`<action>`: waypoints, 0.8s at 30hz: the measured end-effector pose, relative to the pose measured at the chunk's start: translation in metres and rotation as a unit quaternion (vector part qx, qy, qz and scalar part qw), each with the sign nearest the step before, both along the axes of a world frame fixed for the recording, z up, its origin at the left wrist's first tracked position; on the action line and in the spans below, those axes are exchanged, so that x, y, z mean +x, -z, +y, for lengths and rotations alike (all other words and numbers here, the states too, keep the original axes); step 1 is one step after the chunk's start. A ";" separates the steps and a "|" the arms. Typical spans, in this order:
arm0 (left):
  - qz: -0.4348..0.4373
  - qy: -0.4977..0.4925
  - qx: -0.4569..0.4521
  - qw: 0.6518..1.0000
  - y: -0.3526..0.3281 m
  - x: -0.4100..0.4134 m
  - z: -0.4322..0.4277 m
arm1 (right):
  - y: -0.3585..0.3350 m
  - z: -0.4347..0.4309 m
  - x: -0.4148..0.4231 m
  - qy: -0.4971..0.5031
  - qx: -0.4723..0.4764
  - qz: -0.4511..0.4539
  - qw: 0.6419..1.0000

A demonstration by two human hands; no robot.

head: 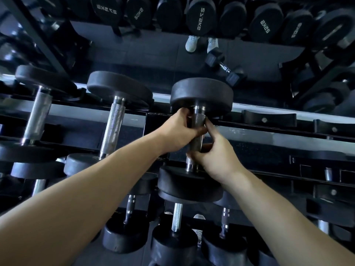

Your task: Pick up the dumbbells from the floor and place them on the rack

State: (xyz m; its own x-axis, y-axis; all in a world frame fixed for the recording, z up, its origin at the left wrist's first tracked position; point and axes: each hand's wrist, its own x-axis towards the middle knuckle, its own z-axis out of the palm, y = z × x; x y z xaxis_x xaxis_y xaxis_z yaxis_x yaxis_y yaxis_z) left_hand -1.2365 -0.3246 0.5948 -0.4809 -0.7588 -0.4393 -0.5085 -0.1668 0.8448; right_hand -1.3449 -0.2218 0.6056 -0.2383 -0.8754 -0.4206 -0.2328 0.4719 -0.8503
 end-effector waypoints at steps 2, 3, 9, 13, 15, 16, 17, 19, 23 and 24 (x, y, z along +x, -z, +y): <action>-0.004 0.000 0.014 1.000 0.001 0.001 -0.002 | 0.000 -0.001 0.000 -0.001 0.013 0.016 1.000; -0.003 0.001 0.020 1.000 0.000 0.001 -0.002 | 0.000 -0.002 0.000 -0.001 0.020 0.024 1.000; -0.040 -0.006 -0.036 0.999 -0.016 0.023 0.014 | -0.011 0.010 -0.001 0.059 0.023 0.088 0.994; 0.073 -0.086 -0.031 0.993 -0.035 0.069 0.046 | -0.039 0.043 0.018 0.058 -0.087 0.191 0.976; 0.147 -0.131 -0.007 0.980 -0.043 0.095 0.068 | -0.048 0.060 0.038 0.019 -0.154 0.220 0.963; 0.178 -0.156 -0.003 0.972 -0.046 0.110 0.080 | -0.052 0.068 0.050 -0.010 -0.184 0.217 0.959; 0.203 -0.181 -0.003 0.962 -0.049 0.125 0.094 | -0.054 0.077 0.064 -0.044 -0.204 0.204 0.957; 0.237 -0.226 -0.008 0.945 -0.052 0.161 0.126 | -0.055 0.094 0.095 -0.123 -0.213 0.159 0.956; 0.241 -0.335 -0.013 0.911 -0.037 0.240 0.199 | -0.036 0.127 0.172 -0.266 -0.150 0.067 0.950; 0.232 -0.367 -0.008 0.900 -0.029 0.261 0.218 | -0.028 0.136 0.193 -0.297 -0.129 0.056 0.945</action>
State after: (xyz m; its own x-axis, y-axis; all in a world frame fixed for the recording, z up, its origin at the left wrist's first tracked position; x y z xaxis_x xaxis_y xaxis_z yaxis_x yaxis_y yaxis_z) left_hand -0.9752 -0.1063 0.6240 0.0246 -0.9516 -0.3064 0.1435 -0.3000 0.9431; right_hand -1.1522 -0.0861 0.6333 0.2958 -0.9390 -0.1756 -0.4870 0.0099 -0.8733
